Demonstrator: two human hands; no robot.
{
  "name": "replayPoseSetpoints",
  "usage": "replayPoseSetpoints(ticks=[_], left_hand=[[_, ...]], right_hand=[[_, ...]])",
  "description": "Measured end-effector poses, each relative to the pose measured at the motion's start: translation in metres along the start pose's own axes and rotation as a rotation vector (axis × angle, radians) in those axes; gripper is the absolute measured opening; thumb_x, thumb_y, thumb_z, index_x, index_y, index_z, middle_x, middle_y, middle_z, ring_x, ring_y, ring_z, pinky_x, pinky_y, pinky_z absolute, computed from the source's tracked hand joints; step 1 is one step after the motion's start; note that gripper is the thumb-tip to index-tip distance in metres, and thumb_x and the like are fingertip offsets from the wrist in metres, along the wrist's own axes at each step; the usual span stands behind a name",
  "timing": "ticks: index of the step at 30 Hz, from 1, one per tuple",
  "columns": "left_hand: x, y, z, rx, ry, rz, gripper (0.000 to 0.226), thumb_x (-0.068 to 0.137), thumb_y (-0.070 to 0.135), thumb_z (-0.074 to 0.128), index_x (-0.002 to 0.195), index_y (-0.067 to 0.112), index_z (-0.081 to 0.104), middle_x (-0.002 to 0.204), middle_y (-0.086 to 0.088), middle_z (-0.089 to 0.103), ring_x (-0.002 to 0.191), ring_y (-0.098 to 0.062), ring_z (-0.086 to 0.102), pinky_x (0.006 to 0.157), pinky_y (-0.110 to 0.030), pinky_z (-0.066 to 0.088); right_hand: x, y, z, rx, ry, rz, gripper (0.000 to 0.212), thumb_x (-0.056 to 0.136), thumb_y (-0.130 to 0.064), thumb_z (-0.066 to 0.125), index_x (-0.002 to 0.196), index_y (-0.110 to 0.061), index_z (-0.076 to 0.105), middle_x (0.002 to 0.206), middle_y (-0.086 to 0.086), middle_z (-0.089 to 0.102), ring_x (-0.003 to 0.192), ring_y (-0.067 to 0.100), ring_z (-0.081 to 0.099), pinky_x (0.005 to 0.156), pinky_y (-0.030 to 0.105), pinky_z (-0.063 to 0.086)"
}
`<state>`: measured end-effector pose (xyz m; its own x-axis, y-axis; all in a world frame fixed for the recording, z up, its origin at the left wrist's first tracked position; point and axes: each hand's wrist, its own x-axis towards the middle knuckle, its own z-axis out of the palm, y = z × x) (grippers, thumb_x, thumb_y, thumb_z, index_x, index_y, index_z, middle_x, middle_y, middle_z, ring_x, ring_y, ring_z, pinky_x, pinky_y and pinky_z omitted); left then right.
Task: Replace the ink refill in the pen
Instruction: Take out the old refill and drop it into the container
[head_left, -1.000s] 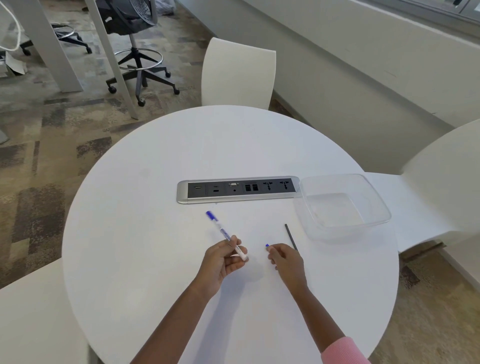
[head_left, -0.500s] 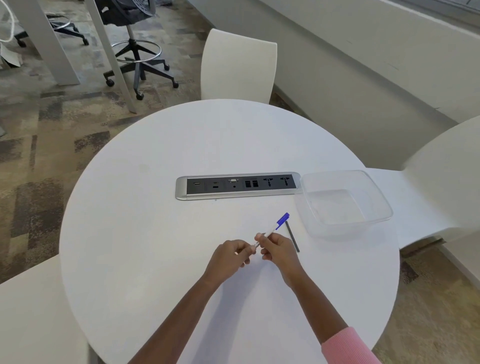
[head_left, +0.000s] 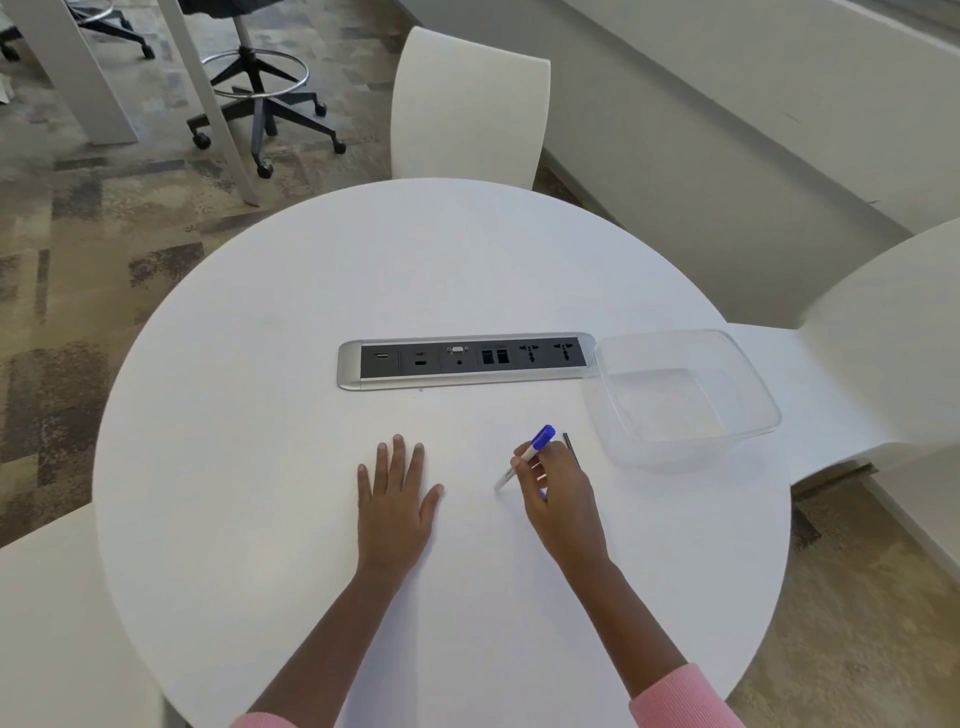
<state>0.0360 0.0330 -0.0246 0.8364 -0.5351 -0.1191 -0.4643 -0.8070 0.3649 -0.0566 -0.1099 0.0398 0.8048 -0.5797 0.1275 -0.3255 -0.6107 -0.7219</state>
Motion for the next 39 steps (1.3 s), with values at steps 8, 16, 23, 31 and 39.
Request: replayPoseSetpoints(ticks=[8,16,23,31,39], left_hand=[[0.002,-0.007,0.009,0.020,0.003,-0.016,0.064,0.087,0.046,0.014,0.140,0.015,0.031,0.151,-0.014,0.026,0.138,-0.034,0.024,0.113,-0.051,0.015],[0.003,-0.010,0.014,0.027,0.027,-0.022,0.057,0.090,0.040,0.028,0.142,0.017,0.025,0.153,-0.012,0.020,0.141,-0.031,0.018,0.114,-0.046,0.006],[0.002,-0.008,0.011,0.028,0.042,-0.016,0.057,0.090,0.038,0.029,0.141,0.016,0.028,0.152,-0.013,0.023,0.140,-0.032,0.021,0.114,-0.048,0.009],[0.001,-0.006,0.007,0.032,0.060,-0.005,0.062,0.087,0.042,0.018,0.138,0.012,0.037,0.147,-0.017,0.033,0.135,-0.037,0.031,0.110,-0.054,0.020],[0.000,-0.004,0.005,0.035,0.065,0.004,0.059,0.086,0.039,0.023,0.134,0.009,0.042,0.143,-0.020,0.040,0.130,-0.039,0.038,0.106,-0.057,0.027]], right_hand=[[0.003,0.005,0.009,-0.090,-0.093,-0.010,0.015,0.091,-0.018,0.049,0.097,-0.007,0.058,0.089,0.007,0.061,0.082,0.020,0.058,0.070,0.032,0.050],[0.000,0.001,0.010,-0.079,-0.036,-0.065,0.014,0.090,-0.016,0.051,0.092,-0.004,0.060,0.085,0.009,0.063,0.078,0.021,0.057,0.067,0.034,0.052],[-0.001,0.006,0.008,-0.102,-0.055,-0.029,0.015,0.091,-0.014,0.049,0.094,-0.003,0.060,0.087,0.011,0.064,0.080,0.025,0.058,0.068,0.035,0.050],[-0.009,-0.003,-0.001,-0.021,0.028,-0.073,0.011,0.089,-0.011,0.053,0.093,-0.004,0.060,0.088,-0.003,0.059,0.078,0.021,0.059,0.067,0.032,0.051],[0.011,-0.030,-0.020,0.109,0.080,-0.076,0.011,0.091,-0.017,0.048,0.090,-0.010,0.056,0.084,-0.003,0.057,0.076,0.019,0.058,0.067,0.032,0.048]])
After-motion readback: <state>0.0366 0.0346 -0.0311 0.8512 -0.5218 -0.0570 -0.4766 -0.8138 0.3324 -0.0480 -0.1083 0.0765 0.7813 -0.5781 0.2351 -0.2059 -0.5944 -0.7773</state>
